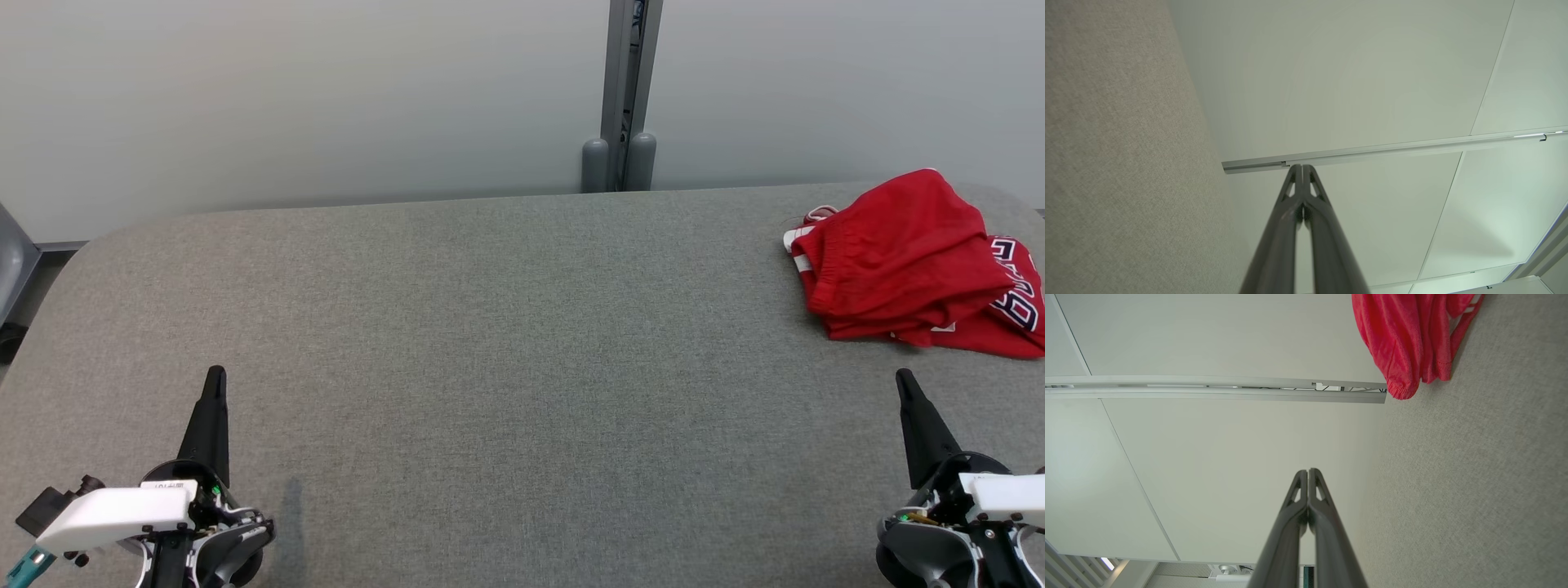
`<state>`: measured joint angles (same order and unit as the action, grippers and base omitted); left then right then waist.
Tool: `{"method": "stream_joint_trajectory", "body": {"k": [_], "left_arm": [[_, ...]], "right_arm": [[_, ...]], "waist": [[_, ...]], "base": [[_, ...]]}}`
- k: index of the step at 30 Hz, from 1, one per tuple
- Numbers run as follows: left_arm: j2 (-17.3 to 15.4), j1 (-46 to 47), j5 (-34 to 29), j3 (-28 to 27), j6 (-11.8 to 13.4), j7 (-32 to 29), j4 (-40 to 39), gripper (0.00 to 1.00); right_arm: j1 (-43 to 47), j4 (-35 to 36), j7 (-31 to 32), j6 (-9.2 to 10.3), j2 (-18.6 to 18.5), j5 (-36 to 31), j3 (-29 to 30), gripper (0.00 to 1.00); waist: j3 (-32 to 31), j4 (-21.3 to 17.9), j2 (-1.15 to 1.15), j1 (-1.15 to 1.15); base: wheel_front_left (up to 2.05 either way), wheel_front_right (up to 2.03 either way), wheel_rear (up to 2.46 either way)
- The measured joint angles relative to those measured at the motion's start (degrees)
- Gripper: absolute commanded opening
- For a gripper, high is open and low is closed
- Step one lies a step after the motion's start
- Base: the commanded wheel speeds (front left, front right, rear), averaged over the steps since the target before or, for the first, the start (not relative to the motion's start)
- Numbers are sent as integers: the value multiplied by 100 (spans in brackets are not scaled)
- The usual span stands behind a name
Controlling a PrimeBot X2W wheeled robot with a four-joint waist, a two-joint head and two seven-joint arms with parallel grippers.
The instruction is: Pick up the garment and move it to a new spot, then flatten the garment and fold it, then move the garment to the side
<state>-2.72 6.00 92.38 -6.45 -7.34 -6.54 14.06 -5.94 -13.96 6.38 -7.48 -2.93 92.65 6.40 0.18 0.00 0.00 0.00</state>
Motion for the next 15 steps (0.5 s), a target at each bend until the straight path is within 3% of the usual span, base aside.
{"method": "stream_joint_trajectory", "body": {"k": [15], "left_arm": [[0,0,0,0,1,0,0,0]], "right_arm": [[0,0,10,0,2,-1,4,0]], "waist": [[0,0,0,0]], "base": [[0,0,0]]}}
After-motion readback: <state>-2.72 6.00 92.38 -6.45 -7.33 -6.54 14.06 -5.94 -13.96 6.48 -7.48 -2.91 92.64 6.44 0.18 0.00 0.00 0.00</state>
